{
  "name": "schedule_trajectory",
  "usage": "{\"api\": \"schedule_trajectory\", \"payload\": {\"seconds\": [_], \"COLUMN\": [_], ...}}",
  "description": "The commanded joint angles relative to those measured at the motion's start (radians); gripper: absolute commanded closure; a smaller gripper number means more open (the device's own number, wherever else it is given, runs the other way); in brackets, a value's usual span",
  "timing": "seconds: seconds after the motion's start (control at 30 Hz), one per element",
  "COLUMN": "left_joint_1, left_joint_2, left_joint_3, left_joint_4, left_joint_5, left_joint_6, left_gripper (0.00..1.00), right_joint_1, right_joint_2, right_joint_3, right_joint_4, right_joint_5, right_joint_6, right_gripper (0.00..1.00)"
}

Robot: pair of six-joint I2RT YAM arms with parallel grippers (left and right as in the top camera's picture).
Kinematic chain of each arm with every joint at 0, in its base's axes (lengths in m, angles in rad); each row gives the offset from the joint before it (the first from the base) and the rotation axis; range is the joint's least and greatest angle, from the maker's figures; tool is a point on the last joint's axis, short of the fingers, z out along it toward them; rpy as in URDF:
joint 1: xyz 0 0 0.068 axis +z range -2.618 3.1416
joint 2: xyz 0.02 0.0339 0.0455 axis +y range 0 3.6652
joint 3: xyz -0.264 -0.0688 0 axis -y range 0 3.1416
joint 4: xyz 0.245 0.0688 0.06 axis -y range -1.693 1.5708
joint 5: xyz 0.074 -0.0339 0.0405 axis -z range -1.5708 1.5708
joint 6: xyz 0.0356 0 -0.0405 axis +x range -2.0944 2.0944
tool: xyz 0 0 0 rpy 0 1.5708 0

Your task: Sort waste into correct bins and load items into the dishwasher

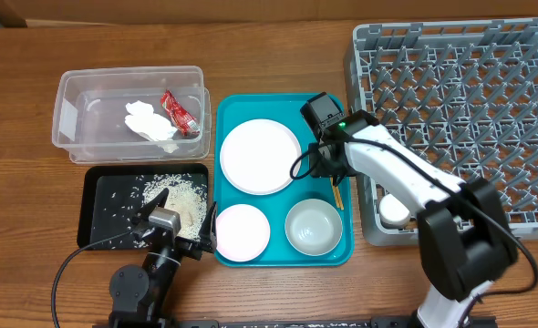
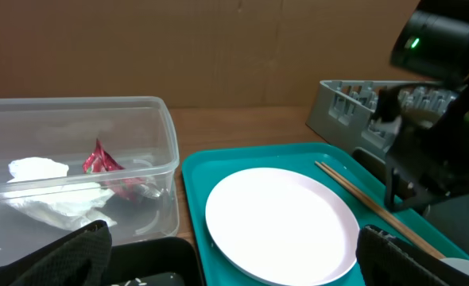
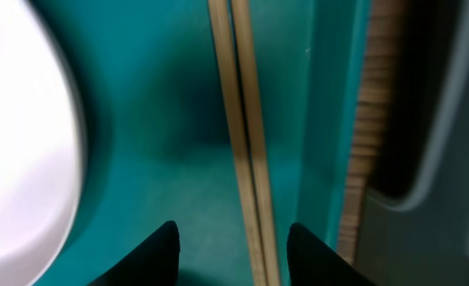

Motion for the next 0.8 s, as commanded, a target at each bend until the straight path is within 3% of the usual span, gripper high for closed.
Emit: {"api": "schedule_trajectory", "payload": {"seconds": [0.0,0.1,0.37,0.47,0.5,0.77], "left_joint_1": [0.006,0.006,0.006,0.006,0.006,0.006], "left_joint_2": [-0.012,-0.012,-0.012,-0.012,-0.012,-0.012], "left_joint_3": [-0.008,-0.008,-0.008,-0.008,-0.008,-0.008], "left_joint_4": [0.004,0.004,0.004,0.004,0.004,0.004], "left_joint_5": [0.009,0.009,0.009,0.009,0.009,0.009], "left_joint_6": [-0.014,-0.014,-0.014,-0.014,-0.014,-0.014], "left_gripper": [0.00,0.00,0.00,0.00,0.00,0.00], "right_joint_1": [0.011,0.011,0.011,0.009,0.009,0.009], "right_joint_2": [0.044,0.077,0.100,0.100,0.100,0.008], "right_joint_3": [-0.005,-0.005,-0.005,-0.005,-0.003,0.113], "right_joint_4": [0.023,0.043,0.064,0.060,0.055,-0.074], "right_joint_5": [-0.026,-0.041,-0.053,-0.045,-0.037,-0.016], "right_joint_6": [-0.019,-0.018,-0.019,-0.018,-0.018,-0.019], "right_gripper": [0.57,0.66,0.68,0.94,0.96,0.96]}}
